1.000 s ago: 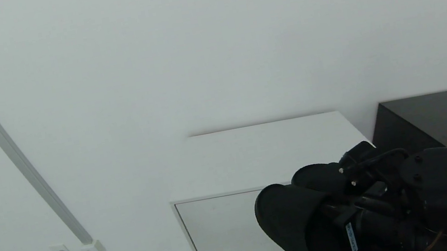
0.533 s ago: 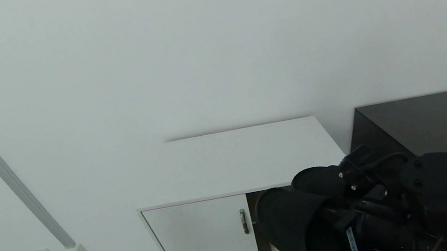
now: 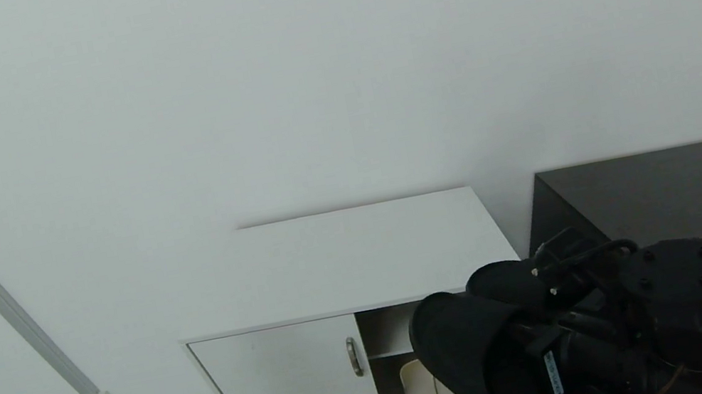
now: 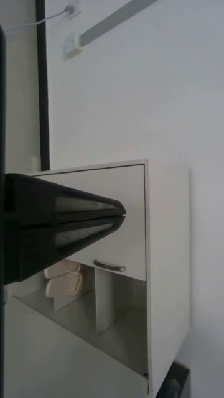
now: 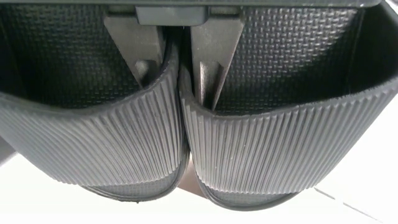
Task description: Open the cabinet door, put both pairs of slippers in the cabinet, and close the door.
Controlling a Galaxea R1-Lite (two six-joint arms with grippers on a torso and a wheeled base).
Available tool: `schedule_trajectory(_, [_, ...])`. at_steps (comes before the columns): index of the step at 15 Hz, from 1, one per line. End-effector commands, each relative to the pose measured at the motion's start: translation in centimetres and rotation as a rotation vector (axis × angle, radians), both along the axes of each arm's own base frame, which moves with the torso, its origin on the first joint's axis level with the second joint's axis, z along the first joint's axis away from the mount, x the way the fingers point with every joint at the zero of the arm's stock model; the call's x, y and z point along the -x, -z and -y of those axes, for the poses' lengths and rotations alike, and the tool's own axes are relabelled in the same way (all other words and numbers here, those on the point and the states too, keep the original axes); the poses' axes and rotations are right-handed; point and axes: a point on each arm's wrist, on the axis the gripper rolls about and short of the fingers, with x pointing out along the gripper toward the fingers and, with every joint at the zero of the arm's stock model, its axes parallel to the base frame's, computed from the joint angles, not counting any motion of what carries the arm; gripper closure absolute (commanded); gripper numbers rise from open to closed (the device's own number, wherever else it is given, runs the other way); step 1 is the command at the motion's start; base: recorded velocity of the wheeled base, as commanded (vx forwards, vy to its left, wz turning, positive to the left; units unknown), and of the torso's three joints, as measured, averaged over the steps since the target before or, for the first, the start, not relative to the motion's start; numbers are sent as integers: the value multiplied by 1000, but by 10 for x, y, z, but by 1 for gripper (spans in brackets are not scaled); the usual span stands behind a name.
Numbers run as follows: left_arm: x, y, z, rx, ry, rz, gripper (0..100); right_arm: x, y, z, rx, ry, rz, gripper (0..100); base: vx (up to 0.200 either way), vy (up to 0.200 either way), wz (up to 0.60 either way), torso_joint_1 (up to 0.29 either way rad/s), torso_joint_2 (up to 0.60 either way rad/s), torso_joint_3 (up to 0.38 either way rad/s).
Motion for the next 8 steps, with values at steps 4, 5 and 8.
schedule_trajectory(4, [0,0,0,0,-1,-1,100,1,1,-1,3,-7,-3,100,0,0,0,0,0,0])
schedule_trajectory(5, [0,0,0,0,-1,-1,100,0,1,-1,3,-7,-3,100,0,0,0,0,0,0])
schedule_trajectory(8, [0,0,0,0,-1,-1,100,-1,4,-3,3,-7,-3,100,0,0,0,0,0,0])
